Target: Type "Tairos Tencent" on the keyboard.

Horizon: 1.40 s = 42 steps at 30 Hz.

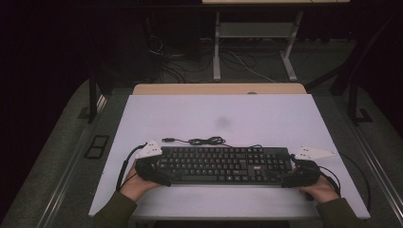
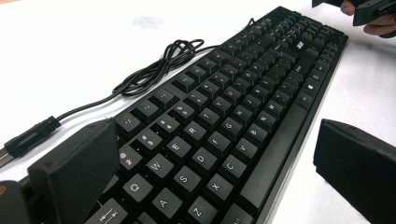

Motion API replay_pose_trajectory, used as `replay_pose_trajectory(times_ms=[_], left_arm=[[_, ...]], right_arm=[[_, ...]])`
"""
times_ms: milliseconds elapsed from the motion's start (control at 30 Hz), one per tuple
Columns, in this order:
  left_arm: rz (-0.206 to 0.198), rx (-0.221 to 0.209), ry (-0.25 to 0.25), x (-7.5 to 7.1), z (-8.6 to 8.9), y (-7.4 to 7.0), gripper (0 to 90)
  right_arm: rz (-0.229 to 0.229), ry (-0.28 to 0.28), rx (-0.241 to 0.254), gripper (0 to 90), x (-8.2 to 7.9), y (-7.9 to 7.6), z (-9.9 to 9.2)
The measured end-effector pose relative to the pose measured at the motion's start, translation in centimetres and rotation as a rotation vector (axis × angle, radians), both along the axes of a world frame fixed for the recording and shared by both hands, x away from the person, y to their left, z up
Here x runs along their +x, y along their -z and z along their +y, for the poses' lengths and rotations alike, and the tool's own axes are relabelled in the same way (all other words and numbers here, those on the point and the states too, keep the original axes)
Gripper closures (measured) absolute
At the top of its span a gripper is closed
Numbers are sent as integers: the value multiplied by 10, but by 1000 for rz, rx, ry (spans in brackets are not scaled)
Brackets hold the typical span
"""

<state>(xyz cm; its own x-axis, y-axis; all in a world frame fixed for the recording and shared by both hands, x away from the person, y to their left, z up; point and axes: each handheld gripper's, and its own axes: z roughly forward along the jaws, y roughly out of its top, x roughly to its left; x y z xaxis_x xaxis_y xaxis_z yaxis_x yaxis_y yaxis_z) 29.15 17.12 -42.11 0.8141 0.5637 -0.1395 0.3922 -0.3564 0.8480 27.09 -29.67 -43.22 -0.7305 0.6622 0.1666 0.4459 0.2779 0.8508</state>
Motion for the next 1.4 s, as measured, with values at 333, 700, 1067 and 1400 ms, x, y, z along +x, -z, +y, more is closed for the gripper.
replay_pose_trajectory(times_ms=[333, 700, 1067, 1400], left_arm=[[-2, 0, -3, 1, 0, 0, 0], [-2, 1, 1, 1, 0, 0, 0], [-4, 1, -3, 2, 0, -1, 0], [-5, -1, -2, 2, -1, -1, 0]], right_arm=[[24, -13, 14, 141, 3, -4, 3], [21, -23, 10, 125, 7, -12, 16], [32, -57, 30, 128, 15, -16, 31], [36, -62, 34, 132, 23, -18, 43]])
